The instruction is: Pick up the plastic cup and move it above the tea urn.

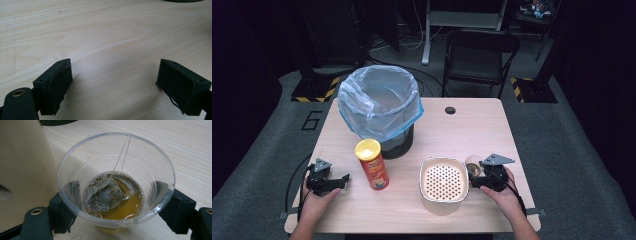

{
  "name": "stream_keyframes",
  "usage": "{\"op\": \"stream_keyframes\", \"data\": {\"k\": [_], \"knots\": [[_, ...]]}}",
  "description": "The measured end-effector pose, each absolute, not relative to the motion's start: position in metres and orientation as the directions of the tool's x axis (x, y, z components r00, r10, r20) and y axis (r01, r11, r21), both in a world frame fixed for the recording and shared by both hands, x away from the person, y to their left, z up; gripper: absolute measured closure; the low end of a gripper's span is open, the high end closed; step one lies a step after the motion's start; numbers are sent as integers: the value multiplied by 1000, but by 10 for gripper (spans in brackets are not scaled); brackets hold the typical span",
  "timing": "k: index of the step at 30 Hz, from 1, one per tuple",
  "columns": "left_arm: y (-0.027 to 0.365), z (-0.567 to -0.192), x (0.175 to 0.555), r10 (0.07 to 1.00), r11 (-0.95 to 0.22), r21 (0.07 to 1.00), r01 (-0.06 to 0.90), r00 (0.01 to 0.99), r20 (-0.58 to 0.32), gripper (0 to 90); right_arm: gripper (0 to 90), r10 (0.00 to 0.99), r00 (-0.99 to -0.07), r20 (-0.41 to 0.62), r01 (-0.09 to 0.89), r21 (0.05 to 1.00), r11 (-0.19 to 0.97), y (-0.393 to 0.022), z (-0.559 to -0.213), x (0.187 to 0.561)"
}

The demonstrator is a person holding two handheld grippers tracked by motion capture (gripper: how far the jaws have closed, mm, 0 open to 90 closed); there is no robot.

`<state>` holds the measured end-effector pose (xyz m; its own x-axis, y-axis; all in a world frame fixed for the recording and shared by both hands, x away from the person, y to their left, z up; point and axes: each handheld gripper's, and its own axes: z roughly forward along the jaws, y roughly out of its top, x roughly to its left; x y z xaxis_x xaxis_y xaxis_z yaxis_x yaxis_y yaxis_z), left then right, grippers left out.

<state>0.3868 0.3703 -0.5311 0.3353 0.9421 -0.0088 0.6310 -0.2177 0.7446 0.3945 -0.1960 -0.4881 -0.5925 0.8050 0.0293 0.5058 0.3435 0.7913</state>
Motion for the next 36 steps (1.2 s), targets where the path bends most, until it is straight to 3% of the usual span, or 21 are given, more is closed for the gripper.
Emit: {"op": "stream_keyframes", "data": {"k": [18, 36], "knots": [[369, -531, 385, 940, -220, 743, 632, 340, -11, 127, 340, 792, -611, -1, 481, 794, 372, -197, -484, 396], [370, -530, 385, 937, -229, 736, 638, 349, -11, 127, 336, 846, -533, 11, 515, 798, 314, -231, -484, 394]]}}
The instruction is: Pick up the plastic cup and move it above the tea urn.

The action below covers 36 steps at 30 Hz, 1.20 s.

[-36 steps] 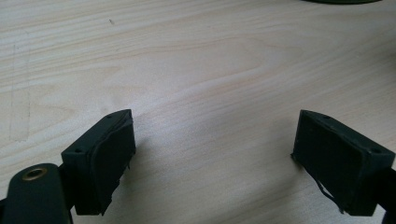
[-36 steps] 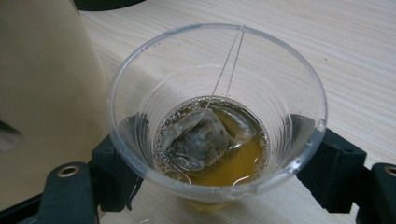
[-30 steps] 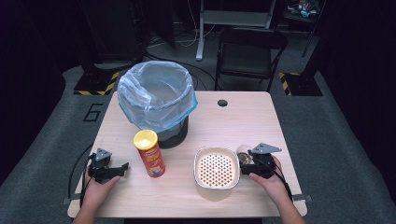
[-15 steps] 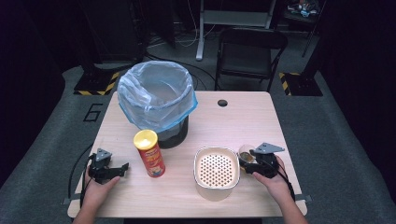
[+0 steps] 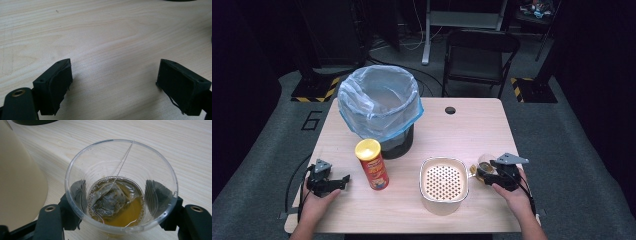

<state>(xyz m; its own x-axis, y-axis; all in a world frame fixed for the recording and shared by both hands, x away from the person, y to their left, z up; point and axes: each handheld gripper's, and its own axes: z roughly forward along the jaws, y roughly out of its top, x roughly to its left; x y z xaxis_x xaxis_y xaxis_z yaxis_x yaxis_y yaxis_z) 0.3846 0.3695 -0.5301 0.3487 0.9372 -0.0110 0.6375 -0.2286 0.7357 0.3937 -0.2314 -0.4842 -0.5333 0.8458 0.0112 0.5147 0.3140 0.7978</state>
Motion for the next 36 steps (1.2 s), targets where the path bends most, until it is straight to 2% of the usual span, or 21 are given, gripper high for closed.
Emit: {"op": "stream_keyframes", "data": {"k": [15, 19, 21, 28, 31, 36], "knots": [[370, -530, 385, 937, -229, 736, 637, 349, -11, 127, 304, 873, -487, 8, 536, 792, 292, -241, -484, 390], [369, -530, 385, 937, -228, 736, 637, 349, -12, 127, 247, 871, -492, -13, 509, 807, 299, -239, -483, 391], [369, -530, 385, 937, -228, 736, 637, 349, -12, 127, 234, 866, -500, 11, 507, 814, 282, -239, -483, 394], [369, -530, 384, 937, -227, 737, 637, 349, -13, 127, 236, 843, -538, -2, 476, 824, 306, -238, -486, 398], [369, -530, 384, 937, -227, 737, 636, 349, -13, 127, 273, 836, -548, -25, 455, 829, 324, -236, -488, 399], [369, -530, 384, 937, -227, 737, 637, 349, -13, 127, 286, 831, -555, -28, 442, 837, 323, -234, -488, 398]]}}
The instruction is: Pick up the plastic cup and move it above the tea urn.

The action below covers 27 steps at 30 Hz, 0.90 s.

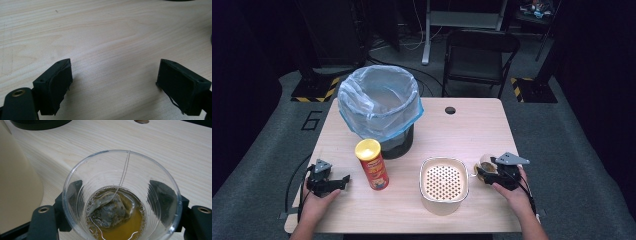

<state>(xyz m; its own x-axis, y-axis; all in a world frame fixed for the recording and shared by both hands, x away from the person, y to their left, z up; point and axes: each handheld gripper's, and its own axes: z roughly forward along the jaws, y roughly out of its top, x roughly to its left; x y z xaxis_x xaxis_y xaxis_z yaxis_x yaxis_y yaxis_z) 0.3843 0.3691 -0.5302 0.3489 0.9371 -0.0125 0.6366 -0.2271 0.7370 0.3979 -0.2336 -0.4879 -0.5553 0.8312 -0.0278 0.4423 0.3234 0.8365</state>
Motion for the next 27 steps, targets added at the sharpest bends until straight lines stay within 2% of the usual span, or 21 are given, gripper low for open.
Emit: {"op": "stream_keyframes", "data": {"k": [9, 16, 22, 27], "knots": [[369, -530, 384, 937, -227, 737, 636, 349, -12, 127, 312, 822, -569, -29, 437, 836, 332, -233, -484, 397], [369, -530, 384, 937, -228, 737, 636, 349, -12, 127, 326, 787, -610, -89, 391, 830, 397, -231, -462, 393], [369, -530, 384, 937, -227, 737, 637, 349, -13, 127, 328, 780, -618, -96, 354, 852, 385, -230, -442, 394], [369, -530, 384, 937, -228, 737, 636, 350, -12, 127, 330, 761, -636, -132, 330, 844, 423, -224, -425, 398]]}}
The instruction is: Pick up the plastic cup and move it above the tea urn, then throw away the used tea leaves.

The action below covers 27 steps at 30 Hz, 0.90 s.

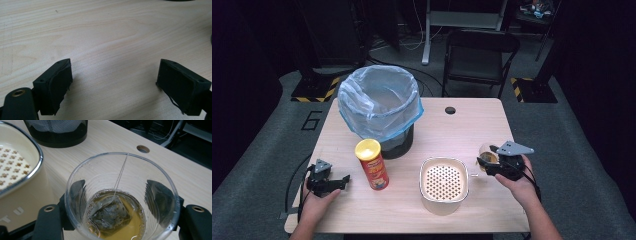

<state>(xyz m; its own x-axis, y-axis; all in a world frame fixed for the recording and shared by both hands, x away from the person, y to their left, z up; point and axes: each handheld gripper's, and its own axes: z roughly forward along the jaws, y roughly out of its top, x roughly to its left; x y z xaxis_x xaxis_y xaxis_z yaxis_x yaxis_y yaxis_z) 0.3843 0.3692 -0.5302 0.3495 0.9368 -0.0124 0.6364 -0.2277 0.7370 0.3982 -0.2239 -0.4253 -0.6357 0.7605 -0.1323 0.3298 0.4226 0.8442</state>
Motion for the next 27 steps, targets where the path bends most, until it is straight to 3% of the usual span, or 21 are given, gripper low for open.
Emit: {"op": "stream_keyframes", "data": {"k": [15, 27], "knots": [[369, -530, 384, 937, -228, 737, 636, 349, -12, 127, 336, 680, -719, -146, 253, 856, 452, -192, -395, 418], [369, -530, 384, 937, -227, 737, 637, 349, -12, 127, 337, 603, -767, -219, 142, 859, 493, -167, -389, 432]]}}
